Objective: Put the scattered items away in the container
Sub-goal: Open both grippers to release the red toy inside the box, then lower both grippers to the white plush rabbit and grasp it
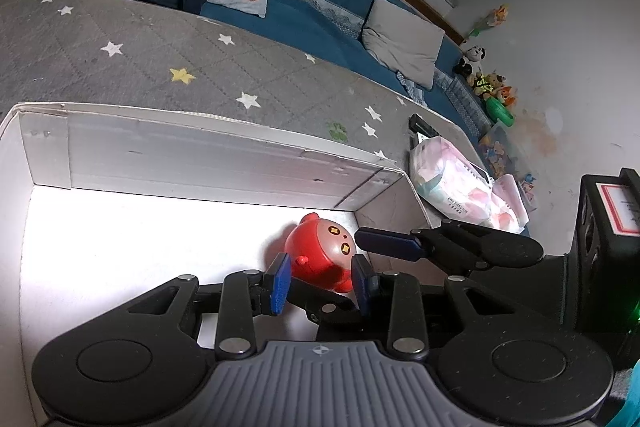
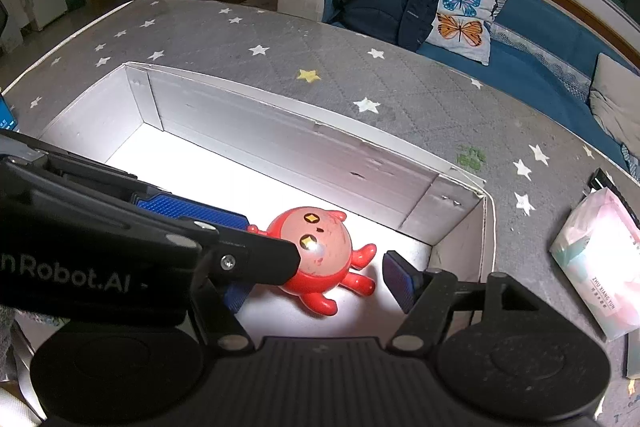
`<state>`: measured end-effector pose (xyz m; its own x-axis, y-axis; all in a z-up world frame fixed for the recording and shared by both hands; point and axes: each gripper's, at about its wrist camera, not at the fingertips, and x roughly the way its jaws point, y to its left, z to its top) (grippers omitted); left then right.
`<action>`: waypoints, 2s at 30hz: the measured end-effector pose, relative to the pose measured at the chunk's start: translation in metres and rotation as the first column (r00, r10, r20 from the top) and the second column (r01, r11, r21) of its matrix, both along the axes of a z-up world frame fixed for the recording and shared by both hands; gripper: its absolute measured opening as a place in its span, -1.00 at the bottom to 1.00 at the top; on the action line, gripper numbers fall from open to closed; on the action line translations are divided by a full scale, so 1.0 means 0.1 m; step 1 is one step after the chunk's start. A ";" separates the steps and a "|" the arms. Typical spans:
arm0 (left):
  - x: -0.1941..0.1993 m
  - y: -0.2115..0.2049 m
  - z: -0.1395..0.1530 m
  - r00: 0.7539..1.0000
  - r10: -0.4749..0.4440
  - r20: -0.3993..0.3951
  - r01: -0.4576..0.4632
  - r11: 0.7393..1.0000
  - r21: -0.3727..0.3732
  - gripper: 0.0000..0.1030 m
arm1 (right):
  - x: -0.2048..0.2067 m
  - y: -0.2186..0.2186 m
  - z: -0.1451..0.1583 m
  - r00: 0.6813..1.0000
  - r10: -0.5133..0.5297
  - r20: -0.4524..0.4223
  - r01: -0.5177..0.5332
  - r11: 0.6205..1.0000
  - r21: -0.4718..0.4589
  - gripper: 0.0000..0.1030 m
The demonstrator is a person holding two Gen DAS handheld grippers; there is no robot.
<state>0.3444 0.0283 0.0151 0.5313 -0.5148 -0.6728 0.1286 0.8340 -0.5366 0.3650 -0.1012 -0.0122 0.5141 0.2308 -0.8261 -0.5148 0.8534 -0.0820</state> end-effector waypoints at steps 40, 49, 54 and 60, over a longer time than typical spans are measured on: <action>-1.07 -0.07 0.50 0.986 0.027 0.162 -0.031 0.999 0.017 -0.32 | -1.19 -0.59 0.56 0.986 -0.040 0.163 0.012 0.985 0.170 0.46; -1.61 -0.18 0.52 0.979 0.015 0.205 -0.023 0.999 0.038 -0.32 | -1.68 -0.73 0.48 0.986 -0.045 0.163 0.014 0.982 0.187 0.47; -1.85 -0.12 0.43 0.980 0.028 0.198 -0.037 0.998 0.041 -0.32 | -1.89 -0.72 0.44 0.986 -0.029 0.162 -0.003 0.981 0.194 0.47; -1.99 0.04 0.28 0.988 0.052 0.147 -0.061 0.997 0.055 -0.31 | -1.97 -0.64 0.37 0.989 -0.005 0.149 -0.025 0.980 0.198 0.47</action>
<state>0.1458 0.0321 0.0435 0.6527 -0.4423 -0.6151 0.1529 0.8721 -0.4649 0.1685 -0.1656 0.0245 0.6237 0.3889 -0.6780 -0.5186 0.8549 0.0133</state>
